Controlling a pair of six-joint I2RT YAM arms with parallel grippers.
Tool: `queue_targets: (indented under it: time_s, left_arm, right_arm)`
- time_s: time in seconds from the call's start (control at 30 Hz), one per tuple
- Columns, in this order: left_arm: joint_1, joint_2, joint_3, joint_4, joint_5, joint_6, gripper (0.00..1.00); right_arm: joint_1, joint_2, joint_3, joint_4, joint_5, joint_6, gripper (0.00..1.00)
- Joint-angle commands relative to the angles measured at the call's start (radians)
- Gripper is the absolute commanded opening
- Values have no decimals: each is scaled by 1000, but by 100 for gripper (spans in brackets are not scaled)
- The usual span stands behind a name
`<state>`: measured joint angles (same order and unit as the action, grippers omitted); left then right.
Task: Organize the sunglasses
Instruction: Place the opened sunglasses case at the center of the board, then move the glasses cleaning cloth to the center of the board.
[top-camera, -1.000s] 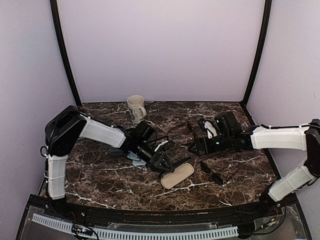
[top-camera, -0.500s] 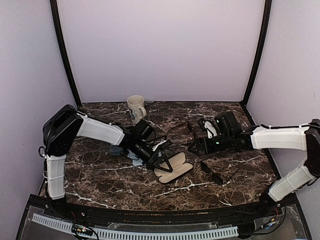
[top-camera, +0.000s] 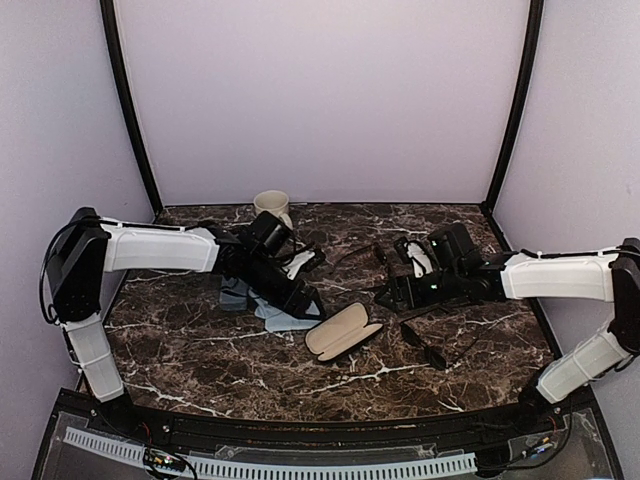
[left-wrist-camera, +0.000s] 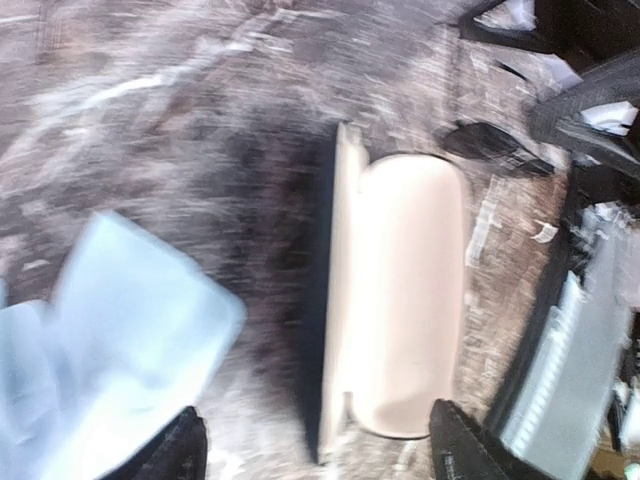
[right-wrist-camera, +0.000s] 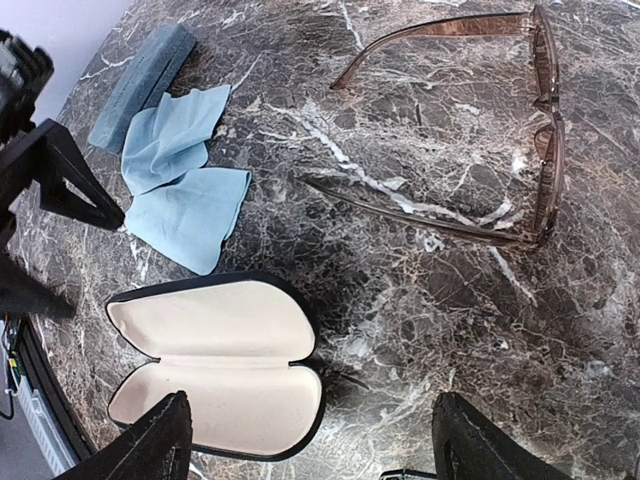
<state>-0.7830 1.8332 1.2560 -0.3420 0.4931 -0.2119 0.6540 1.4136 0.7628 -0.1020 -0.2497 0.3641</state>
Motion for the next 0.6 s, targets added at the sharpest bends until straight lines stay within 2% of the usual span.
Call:
queue_targets:
  time_s: [0.0,0.2,0.57]
  left_arm:
    - [6,-46,-3,-95,-235,55,70]
    - [6,-34,-25,-126,-283,74,52]
    - [6,-36,-110,-147,-397,62,47]
  right_arm:
    - [9,11,10,41,1,11,83]
    - [13,23,16,41,-3,9,83]
    - [18,33,16,47,-2,12,83]
